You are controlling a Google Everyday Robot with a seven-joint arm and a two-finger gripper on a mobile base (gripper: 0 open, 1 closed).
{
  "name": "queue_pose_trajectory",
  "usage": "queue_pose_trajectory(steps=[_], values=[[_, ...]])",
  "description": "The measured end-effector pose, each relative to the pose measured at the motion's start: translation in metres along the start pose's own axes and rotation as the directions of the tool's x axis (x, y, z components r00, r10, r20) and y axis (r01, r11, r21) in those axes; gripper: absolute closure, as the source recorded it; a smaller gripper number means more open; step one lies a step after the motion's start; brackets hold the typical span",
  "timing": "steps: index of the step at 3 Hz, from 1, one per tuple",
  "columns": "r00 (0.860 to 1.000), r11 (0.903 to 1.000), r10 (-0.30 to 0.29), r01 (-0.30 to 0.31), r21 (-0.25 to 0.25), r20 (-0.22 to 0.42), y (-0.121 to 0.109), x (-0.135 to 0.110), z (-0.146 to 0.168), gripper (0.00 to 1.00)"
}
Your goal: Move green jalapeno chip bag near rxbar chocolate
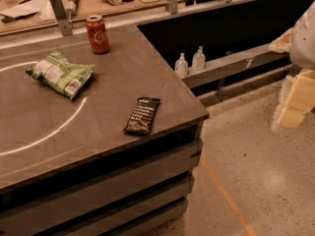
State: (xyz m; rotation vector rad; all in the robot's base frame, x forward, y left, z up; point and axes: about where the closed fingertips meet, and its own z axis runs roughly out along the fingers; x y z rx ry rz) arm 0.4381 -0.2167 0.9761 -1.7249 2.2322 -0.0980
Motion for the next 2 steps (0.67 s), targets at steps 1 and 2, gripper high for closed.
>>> queue_pose_trajectory(steps=[1, 2], values=[[1.0, 1.0, 0.0, 0.0, 0.0, 0.0, 0.0, 0.0, 0.0, 0.0], [0.999, 0.9989, -0.046, 0.046, 0.012, 0.017, -0.016, -0.022, 0.002, 0.0]])
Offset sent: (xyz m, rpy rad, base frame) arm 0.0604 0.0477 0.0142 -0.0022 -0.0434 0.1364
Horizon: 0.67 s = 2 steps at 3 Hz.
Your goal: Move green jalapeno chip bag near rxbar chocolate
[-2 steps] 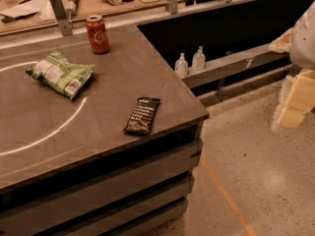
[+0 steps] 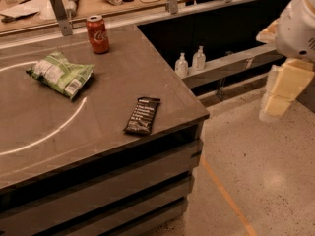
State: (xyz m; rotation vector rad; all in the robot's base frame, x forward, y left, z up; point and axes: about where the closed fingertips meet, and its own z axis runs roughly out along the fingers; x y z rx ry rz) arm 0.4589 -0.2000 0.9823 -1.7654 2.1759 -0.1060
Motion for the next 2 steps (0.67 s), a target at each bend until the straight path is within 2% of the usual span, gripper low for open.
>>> queue_pose_trajectory(steps=[1, 2], values=[[0.994, 0.9954, -0.096, 0.095, 0.012, 0.056, -0.031, -0.048, 0.009, 0.0], [0.97, 0.9819, -0.189, 0.187, 0.028, 0.155, -0.061, -0.112, 0.024, 0.0]])
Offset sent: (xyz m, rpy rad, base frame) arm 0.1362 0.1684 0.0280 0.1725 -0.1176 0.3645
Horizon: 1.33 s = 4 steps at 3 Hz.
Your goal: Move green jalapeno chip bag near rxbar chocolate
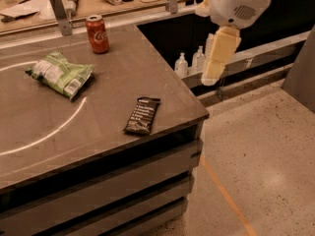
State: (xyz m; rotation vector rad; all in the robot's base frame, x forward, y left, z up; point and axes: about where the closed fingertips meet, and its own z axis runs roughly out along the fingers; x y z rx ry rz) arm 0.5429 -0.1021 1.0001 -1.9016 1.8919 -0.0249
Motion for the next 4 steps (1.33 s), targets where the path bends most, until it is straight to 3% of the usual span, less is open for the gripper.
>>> queue_pose_trajectory(steps=[1, 2, 4], values=[[0.989, 0.9975, -0.069, 0.07, -0.01, 0.131, -0.033, -0.07, 0.04, 0.0], [0.966, 0.9929, -0.106, 0.116, -0.027, 0.236, -0.048, -0.135, 0.083, 0.0], [0.943, 0.9826, -0.122, 0.159, -0.096, 0.309, -0.044, -0.22, 0.167, 0.0]])
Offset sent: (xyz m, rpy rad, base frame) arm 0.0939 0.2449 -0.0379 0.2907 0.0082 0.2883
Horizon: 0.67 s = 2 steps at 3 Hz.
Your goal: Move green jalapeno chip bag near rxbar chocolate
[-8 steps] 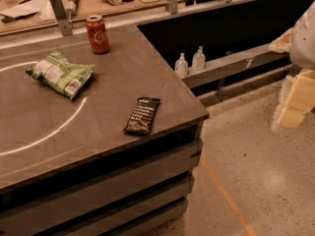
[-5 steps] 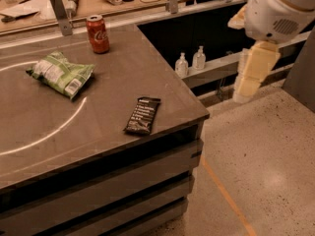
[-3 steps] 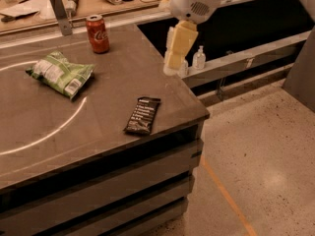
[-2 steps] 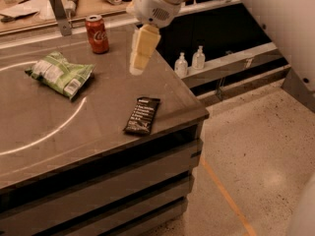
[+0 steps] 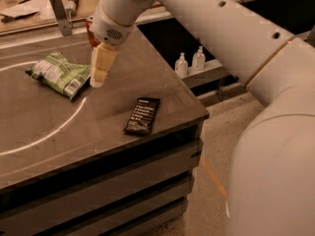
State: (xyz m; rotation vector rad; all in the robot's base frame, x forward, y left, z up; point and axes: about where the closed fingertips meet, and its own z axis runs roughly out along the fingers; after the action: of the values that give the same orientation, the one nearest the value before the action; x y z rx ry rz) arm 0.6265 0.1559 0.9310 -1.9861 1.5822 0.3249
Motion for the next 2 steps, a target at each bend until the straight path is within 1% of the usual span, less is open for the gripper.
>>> queue_pose_trajectory(steps=[1, 2], values=[[1.0, 0.9989, 0.023, -0.023, -0.041, 0.005, -0.004, -0.015, 0.042, 0.0], [0.998, 0.9956, 0.062, -0.062, -0.071, -0.007, -0.008, -0.022, 0.079, 0.0]])
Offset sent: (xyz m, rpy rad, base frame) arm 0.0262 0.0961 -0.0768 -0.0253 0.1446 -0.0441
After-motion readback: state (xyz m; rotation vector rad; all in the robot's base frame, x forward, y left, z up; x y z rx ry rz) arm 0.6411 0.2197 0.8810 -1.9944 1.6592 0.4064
